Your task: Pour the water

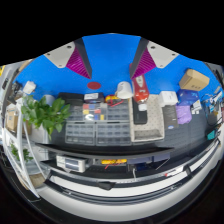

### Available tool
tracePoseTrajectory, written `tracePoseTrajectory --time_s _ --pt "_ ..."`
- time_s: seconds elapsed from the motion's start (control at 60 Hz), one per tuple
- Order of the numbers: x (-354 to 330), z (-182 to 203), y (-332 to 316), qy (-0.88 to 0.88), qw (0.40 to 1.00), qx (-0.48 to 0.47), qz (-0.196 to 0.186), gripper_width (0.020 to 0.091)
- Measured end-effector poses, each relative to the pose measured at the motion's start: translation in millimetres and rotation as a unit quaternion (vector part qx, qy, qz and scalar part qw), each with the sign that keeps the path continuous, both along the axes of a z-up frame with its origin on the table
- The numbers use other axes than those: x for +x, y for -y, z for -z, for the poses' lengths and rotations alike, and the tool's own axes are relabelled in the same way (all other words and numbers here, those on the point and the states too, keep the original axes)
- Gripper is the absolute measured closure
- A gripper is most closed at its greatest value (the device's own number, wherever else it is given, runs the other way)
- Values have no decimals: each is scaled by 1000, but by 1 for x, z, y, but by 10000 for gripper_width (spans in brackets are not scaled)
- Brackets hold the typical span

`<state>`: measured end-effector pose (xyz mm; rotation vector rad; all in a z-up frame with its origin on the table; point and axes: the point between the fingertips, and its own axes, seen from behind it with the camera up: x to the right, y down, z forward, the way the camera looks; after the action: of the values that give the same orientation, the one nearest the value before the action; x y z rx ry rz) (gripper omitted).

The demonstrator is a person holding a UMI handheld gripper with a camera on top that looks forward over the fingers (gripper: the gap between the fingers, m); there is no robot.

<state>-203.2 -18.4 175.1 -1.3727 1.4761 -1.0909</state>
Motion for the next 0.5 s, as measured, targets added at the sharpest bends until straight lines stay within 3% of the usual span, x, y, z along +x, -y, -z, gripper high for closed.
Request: tracePoseTrajectory --time_s 0.25,0.5 --pt "62 47 -99 -21 996 5 -81 313" --pt "135 67 -117 -19 997 4 -72 311"
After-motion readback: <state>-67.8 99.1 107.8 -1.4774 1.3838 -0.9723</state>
